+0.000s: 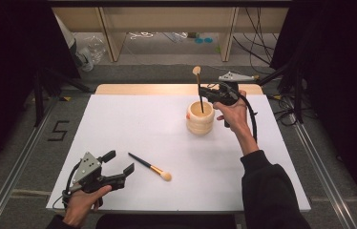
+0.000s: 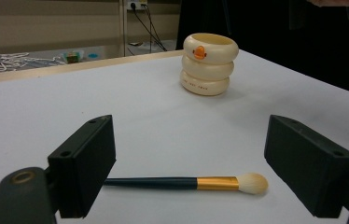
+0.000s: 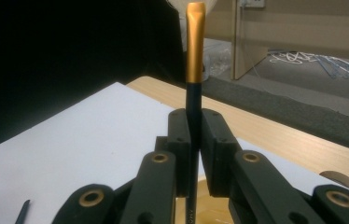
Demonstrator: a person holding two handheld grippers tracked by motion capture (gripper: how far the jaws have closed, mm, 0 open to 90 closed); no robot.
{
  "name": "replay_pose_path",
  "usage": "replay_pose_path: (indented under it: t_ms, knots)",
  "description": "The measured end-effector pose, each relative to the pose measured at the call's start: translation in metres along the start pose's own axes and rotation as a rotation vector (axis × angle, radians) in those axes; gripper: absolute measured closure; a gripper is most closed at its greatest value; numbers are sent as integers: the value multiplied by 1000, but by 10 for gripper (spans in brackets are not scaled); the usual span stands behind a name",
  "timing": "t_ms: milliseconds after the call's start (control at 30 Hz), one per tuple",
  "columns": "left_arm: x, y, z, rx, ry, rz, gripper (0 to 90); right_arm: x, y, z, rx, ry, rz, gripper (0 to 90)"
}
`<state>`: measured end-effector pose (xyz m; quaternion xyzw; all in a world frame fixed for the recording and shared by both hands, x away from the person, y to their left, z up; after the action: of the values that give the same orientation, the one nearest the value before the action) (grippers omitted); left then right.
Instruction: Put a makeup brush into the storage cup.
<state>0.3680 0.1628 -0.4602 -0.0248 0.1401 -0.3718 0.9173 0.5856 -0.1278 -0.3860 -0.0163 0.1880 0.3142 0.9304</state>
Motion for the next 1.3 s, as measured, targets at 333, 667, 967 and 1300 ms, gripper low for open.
replay_pose_path:
  t_ms: [333,667,967,1300]
  knots:
    - [0,0,0,0,-1,-1,163,10,-10,-5,14,8,-21,829]
    - [-1,0,0,2,-1,-1,163,17,-12,-12,9,14,-34,829]
    - [-1,-1,0,-1,1,-1,163,21,-15,-21,14,33,-40,829]
    - [-1,-1,0,0,3,-3,163,27,-17,-32,35,52,-33,829]
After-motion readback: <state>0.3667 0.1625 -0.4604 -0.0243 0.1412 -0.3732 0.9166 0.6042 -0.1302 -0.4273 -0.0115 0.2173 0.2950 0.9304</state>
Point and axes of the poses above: each handheld gripper's, and its own axes: x roughly forward along the jaws, z roughly out of its top, y roughly to its left, the point moved 8 cm from there along x, roughly forward along the jaws, and after that the axes turned 8 degrees about -z, right-handed, at the moved point
